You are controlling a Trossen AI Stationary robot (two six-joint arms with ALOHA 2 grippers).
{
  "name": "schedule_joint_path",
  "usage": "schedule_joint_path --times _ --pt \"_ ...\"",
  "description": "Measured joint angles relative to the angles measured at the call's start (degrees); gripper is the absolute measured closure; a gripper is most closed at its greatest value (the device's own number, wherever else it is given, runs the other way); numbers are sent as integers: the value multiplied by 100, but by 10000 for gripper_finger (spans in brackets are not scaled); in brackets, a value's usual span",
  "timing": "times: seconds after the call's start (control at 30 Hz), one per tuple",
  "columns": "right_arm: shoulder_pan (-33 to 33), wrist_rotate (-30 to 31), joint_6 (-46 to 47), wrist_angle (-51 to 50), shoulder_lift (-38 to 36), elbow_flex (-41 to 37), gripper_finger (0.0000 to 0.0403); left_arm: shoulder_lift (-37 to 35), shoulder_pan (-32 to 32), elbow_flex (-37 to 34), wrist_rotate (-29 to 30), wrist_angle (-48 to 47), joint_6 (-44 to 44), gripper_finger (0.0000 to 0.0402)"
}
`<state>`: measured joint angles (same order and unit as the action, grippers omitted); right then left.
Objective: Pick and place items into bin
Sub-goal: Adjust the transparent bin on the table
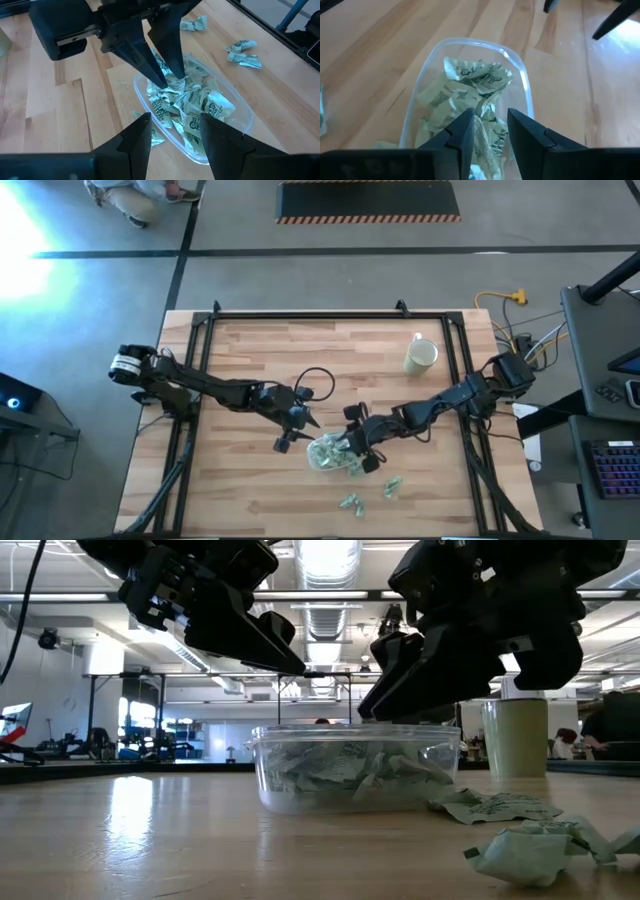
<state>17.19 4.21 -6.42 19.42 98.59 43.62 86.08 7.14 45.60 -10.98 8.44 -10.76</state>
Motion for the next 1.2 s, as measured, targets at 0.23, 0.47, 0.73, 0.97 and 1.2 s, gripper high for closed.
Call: schedule_joint_path --times 0.23,0.47,0.73,0.97,1.2 --pt "-16 -109 4 -159 0 -2 320 0 2 2 0 0 0 251" --pt "-155 -78 178 -346 0 -2 338 0 0 2 2 0 1 251" --pt "-200 231 220 -606 1 -2 340 0 1 0 2 -6 0 251" --pt "-272 485 312 -741 0 -2 338 0 1 0 2 -13 2 251" --pt "-457 1023 670 -999 0 -2 346 2 1 0 2 -52 2 251"
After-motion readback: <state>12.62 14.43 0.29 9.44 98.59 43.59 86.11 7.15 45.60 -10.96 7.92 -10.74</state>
